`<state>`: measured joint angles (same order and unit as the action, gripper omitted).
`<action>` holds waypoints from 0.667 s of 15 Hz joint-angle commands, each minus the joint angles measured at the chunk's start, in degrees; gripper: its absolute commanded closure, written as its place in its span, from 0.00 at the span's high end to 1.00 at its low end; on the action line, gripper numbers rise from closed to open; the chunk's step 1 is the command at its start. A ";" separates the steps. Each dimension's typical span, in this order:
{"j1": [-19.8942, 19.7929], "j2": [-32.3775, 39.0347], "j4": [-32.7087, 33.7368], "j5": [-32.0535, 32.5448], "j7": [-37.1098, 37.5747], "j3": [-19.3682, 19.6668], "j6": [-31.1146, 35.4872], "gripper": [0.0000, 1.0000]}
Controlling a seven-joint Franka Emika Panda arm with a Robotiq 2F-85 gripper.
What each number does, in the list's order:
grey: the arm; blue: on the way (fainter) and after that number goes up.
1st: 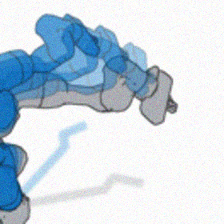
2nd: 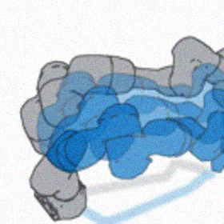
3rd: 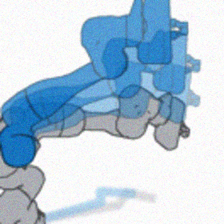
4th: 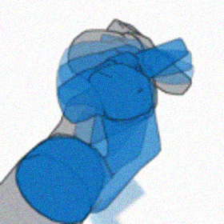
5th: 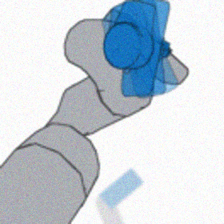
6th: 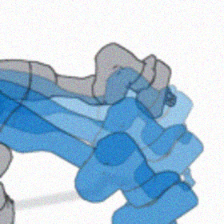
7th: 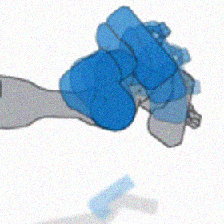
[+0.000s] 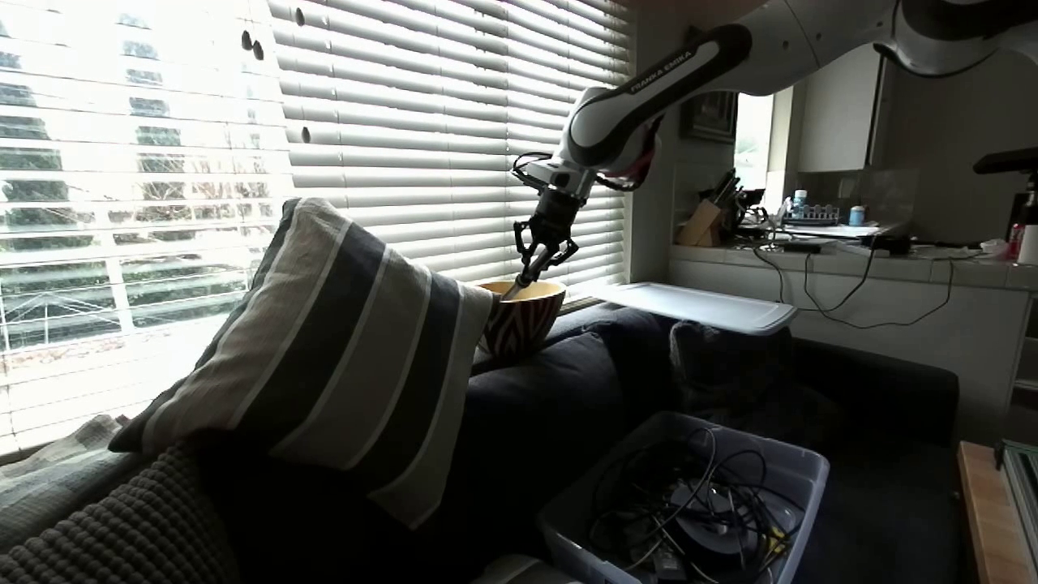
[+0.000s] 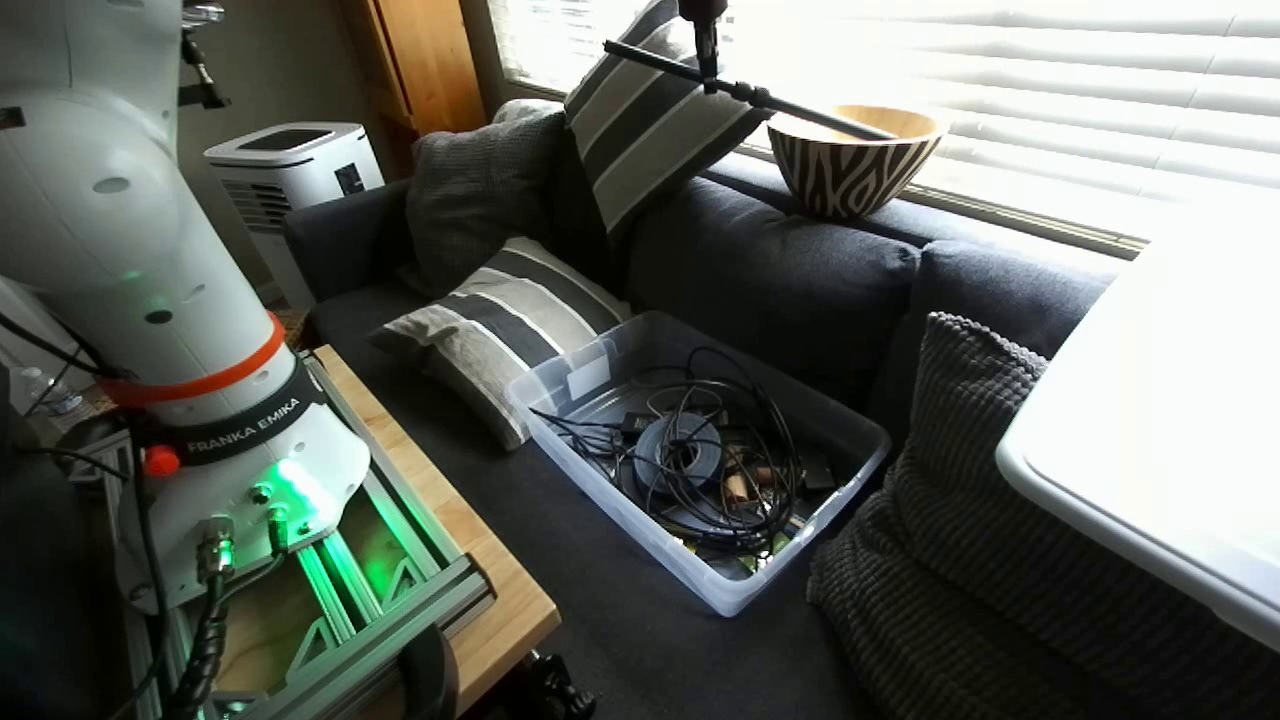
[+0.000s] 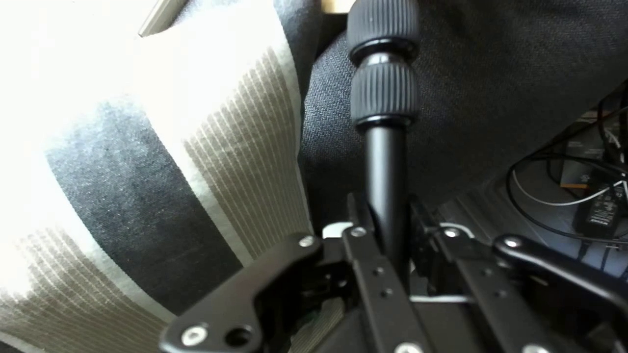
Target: Pick up the black stick from the clear storage container and put it in the wooden bowl
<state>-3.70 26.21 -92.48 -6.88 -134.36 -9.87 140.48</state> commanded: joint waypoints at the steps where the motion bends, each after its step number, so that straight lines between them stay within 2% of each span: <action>1: -1.41 0.66 0.70 -1.80 -2.11 -0.91 0.76 0.06; 10: -2.18 1.12 0.05 -2.32 -2.16 -1.32 -0.27 0.06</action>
<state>-4.99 27.23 -92.40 -7.63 -134.38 -10.16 140.44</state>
